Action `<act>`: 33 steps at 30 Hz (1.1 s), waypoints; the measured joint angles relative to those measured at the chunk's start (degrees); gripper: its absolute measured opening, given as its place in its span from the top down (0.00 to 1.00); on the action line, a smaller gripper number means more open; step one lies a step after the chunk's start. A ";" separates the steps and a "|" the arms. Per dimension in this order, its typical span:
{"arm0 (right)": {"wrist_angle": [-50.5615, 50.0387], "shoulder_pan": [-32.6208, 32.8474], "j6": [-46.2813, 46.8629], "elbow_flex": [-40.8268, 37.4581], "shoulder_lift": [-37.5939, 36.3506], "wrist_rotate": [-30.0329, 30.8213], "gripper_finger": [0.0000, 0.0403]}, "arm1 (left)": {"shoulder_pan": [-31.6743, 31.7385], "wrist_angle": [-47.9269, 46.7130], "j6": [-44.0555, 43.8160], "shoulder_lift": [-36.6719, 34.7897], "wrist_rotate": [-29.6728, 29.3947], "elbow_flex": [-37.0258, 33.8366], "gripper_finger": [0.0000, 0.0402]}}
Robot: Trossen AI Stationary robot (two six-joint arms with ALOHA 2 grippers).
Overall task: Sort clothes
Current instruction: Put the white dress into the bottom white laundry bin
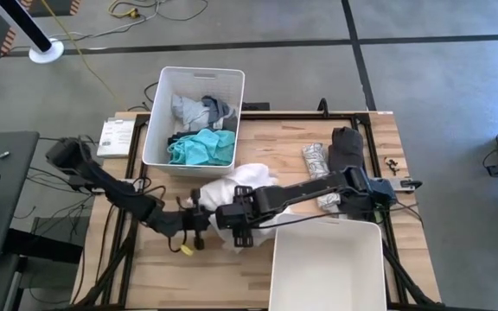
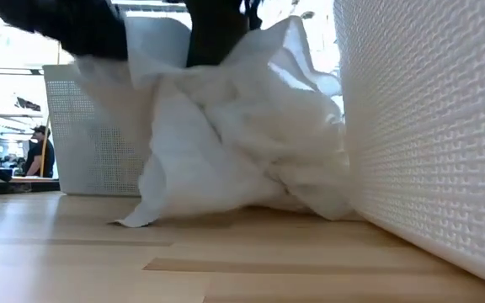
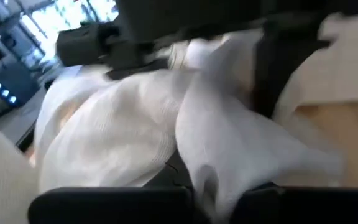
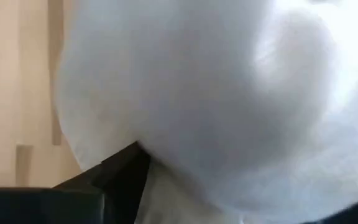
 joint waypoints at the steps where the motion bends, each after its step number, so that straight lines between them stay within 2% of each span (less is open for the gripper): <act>1: -0.32 0.22 -0.15 0.90 0.00 1.11 0.24 | -0.52 1.16 0.61 -0.50 0.03 0.01 0.98; 10: 0.97 1.38 -2.35 6.03 0.00 5.81 0.22 | -2.85 6.11 6.94 -3.91 3.29 2.77 0.99; 15: 5.01 2.15 -4.87 6.19 0.00 8.76 0.24 | -3.53 3.46 11.43 -3.89 5.37 7.49 0.99; 19: 4.04 3.42 -7.00 8.02 0.00 15.35 0.30 | -3.91 -1.45 12.77 -3.89 5.09 11.29 0.99; 24: 3.23 5.59 -10.66 11.53 0.07 20.40 0.47 | -4.43 -4.48 14.41 -4.00 5.46 14.51 0.99; 31: 5.47 7.71 -14.80 12.19 -3.71 23.62 0.90 | -5.37 -5.00 20.30 -4.06 5.40 20.20 0.99; 33: 6.33 8.12 -16.16 12.54 -5.19 24.06 0.92 | -5.35 -4.82 21.83 -4.06 5.90 22.08 0.99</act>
